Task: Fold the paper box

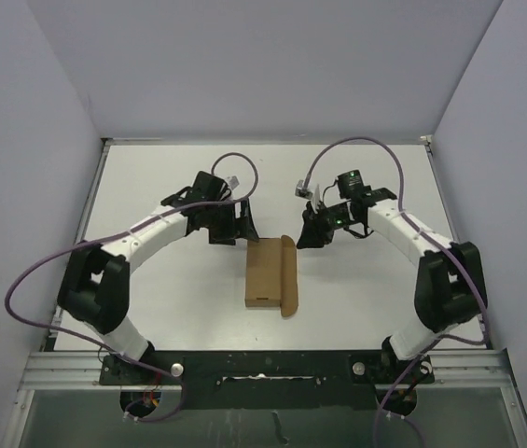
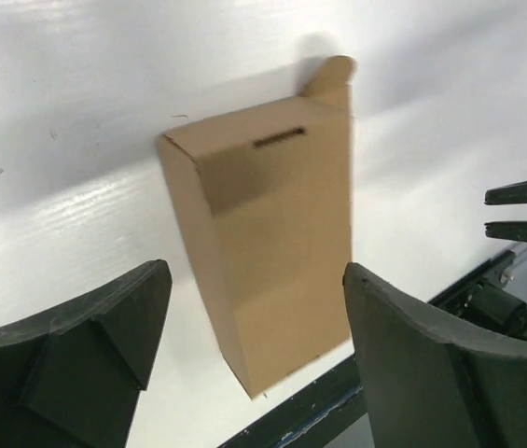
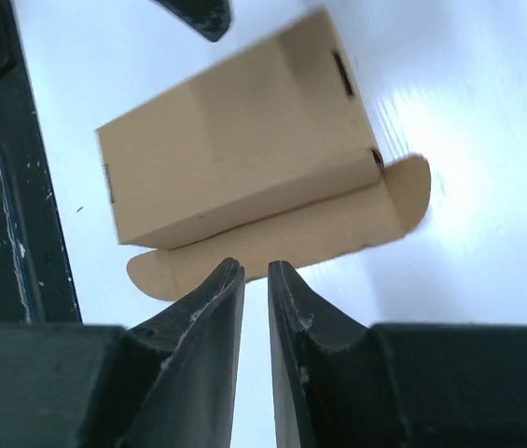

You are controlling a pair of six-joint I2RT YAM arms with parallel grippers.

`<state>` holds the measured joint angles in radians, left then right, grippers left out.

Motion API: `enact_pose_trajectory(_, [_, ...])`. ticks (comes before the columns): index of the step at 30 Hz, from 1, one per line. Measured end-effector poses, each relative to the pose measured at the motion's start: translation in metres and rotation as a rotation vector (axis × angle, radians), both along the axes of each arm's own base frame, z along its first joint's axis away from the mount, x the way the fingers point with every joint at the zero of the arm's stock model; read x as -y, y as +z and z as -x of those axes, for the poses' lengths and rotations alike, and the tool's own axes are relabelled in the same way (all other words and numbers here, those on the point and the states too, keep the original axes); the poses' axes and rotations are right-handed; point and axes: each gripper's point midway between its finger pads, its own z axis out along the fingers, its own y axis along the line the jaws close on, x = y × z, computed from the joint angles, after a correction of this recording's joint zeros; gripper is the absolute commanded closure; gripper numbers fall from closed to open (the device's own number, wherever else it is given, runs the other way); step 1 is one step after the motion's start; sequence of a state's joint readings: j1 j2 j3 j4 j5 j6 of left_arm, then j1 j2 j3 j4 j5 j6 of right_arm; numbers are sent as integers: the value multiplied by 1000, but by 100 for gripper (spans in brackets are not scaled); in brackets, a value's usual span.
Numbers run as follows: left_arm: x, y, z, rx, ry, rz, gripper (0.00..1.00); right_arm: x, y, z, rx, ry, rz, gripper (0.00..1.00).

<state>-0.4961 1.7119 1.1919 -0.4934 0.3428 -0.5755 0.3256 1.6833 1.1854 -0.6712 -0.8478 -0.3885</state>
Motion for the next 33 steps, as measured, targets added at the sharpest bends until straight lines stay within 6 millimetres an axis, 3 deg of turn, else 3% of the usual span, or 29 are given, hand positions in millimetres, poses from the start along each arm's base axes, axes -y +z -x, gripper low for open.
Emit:
enact_pose_trajectory(2, [-2,23,2,70,-3,27,6,-1,24,5,110,47,-54,81])
enact_pose_trajectory(3, [-4,37,5,114,-6,50,2,-2,33,11,164,79,-79,81])
enact_pose_trajectory(6, [-10,66,18,243,-4,131,2,-1,40,38,306,193,-135,81])
enact_pose_trajectory(9, [-17,72,34,317,14,210,4,2,28,53,364,272,-144,82])
enact_pose_trajectory(13, [-21,44,48,294,36,244,13,1,11,49,406,333,-113,84])
enact_pose_trajectory(17, [-6,23,56,272,14,198,13,-12,-12,50,467,438,-46,100])
enact_pose_trajectory(21, [11,8,69,279,-31,155,16,-22,-41,50,472,504,35,100])
enact_pose_trajectory(28, [2,-38,68,221,13,67,31,-29,-85,51,419,529,162,100])
enact_pose_trajectory(33, [11,-47,62,195,14,111,35,-33,-90,46,422,513,205,99])
